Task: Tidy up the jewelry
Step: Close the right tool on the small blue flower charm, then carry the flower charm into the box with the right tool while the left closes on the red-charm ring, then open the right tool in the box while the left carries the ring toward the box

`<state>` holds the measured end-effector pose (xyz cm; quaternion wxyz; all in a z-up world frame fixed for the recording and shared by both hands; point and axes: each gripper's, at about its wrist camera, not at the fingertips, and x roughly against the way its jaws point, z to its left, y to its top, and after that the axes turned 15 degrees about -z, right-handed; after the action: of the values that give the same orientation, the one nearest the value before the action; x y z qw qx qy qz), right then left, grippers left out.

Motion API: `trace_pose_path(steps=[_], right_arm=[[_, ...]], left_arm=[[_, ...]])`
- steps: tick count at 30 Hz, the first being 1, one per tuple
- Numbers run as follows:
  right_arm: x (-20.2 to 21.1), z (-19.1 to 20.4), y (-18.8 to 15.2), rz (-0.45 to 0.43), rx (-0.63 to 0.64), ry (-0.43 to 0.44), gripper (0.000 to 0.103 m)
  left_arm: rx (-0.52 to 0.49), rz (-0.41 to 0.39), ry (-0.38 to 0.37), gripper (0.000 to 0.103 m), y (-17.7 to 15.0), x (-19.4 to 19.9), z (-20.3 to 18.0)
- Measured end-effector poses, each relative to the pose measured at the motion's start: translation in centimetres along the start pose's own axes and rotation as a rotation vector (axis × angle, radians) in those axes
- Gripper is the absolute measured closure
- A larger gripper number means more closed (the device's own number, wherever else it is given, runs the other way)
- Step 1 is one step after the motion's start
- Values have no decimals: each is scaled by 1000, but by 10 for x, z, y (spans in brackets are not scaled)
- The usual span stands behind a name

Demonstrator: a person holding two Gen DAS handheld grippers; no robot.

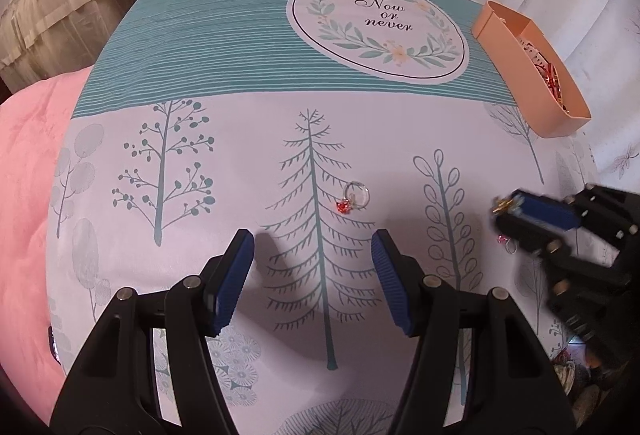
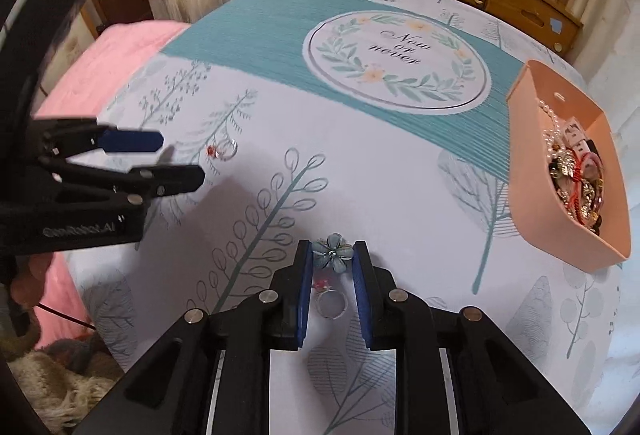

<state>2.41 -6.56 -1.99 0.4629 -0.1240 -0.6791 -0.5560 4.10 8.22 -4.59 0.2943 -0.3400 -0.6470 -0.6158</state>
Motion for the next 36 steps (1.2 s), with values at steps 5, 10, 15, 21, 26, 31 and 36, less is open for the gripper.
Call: trace_pose_path(steps=[5, 10, 15, 21, 26, 31, 36], right_arm=[[29, -38, 20, -83, -108, -36, 83], [49, -90, 37, -168, -211, -167, 83], [47, -146, 43, -192, -352, -266, 83], [32, -186, 42, -175, -420, -321, 83], [22, -187, 44, -169, -403, -323, 83], [18, -178, 44, -173, -394, -327, 83], [21, -173, 42, -168, -392, -333, 83]], left_arm=[[-94, -41, -20, 45, 4, 2, -5], [-255, -91, -38, 47, 8, 2, -17], [-359, -82, -87, 59, 7, -5, -22], [-341, -66, -158, 70, 8, -14, -12], [-395, -87, -190, 74, 5, -12, -13], [-393, -88, -226, 85, 7, -14, -13], [-371, -75, -199, 95, 9, -16, -21]])
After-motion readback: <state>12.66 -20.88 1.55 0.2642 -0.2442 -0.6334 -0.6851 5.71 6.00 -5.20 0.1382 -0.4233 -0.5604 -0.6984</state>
